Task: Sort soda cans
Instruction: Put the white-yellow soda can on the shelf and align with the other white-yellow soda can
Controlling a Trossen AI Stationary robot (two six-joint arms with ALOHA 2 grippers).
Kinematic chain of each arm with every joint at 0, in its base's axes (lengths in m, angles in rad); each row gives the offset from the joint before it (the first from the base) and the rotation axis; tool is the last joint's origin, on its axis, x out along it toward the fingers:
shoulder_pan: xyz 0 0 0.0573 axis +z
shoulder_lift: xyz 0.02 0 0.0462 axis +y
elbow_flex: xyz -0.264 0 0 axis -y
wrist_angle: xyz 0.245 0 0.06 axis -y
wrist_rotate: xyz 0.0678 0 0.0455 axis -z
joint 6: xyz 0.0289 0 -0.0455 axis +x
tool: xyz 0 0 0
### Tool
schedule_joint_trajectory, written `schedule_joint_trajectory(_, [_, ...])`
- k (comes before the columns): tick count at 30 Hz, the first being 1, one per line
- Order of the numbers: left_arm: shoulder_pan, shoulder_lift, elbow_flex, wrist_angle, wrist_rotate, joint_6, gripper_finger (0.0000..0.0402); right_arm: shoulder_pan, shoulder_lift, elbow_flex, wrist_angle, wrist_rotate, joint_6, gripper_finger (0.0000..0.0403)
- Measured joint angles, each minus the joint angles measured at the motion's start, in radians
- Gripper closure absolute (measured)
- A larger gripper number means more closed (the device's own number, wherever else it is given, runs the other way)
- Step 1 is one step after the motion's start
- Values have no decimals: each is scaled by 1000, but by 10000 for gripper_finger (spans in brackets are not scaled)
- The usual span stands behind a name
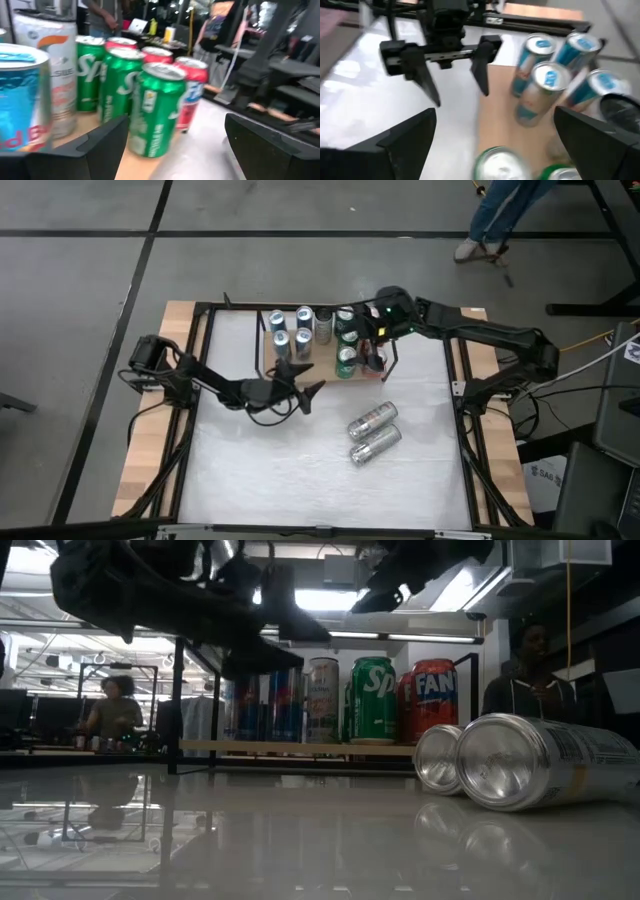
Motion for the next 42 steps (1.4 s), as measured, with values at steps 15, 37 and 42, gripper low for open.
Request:
schedule_joint_trajectory(15, [-57, 0, 0, 16, 0, -3, 78, 257, -82, 0, -186, 125, 113, 10])
schedule_joint_trajectory(37, [-57, 0, 0, 3, 95, -6, 78, 620, -81, -45, -537, 364, 563, 10])
schedule_joint_trajectory(42, [-57, 0, 0, 3, 114, -6, 78, 702, -80, -168, -471, 364, 679, 10])
